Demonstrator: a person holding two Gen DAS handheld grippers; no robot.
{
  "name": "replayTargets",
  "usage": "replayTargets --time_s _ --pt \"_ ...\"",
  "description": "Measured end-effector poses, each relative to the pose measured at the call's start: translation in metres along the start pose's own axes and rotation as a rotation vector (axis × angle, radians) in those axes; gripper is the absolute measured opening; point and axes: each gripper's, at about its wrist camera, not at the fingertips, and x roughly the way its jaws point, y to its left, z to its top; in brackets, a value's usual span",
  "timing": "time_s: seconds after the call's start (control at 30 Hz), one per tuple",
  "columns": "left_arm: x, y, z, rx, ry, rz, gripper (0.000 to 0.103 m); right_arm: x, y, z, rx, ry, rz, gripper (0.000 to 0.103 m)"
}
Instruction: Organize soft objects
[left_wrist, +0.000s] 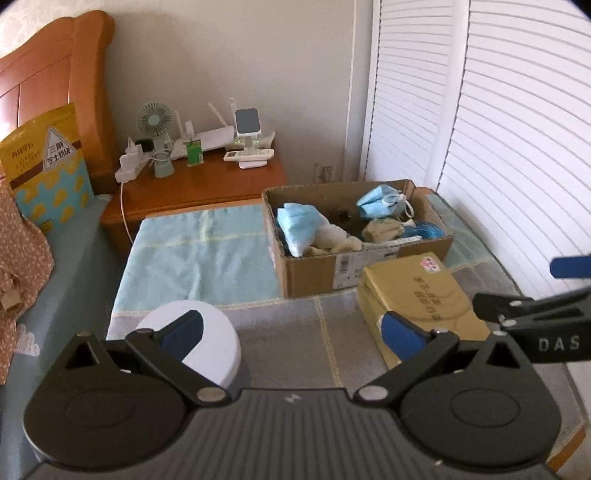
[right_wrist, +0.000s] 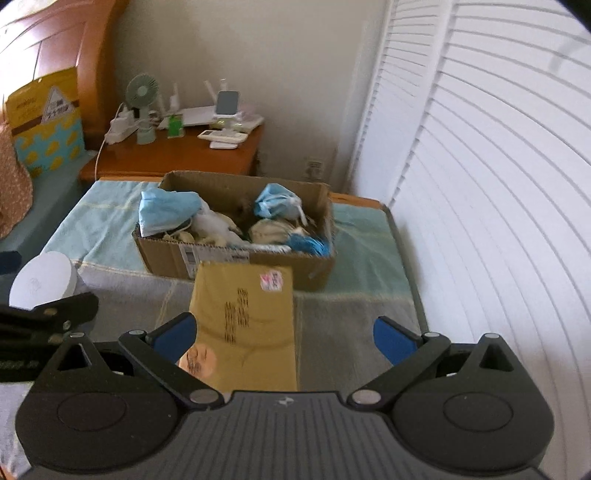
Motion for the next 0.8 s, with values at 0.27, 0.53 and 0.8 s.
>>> replayTargets --time_s 0.27,0.53,0.8 --pt "-0.011 -0.013 0.001 0.017 0.008 -0.001 0.102 -0.015 -0.014 -0.012 0.069 -0.012 -0.016 0.103" --pt "-0.013 -0.018 0.003 0.028 0.005 0.009 0.102 -0.017 -0.018 -0.015 0.088 -0.017 -0.010 0.103" --pt "-0.013 -0.021 0.005 0.032 0.003 0.008 0.102 -0.017 -0.020 -0.015 0.100 -0.018 -0.010 0.103"
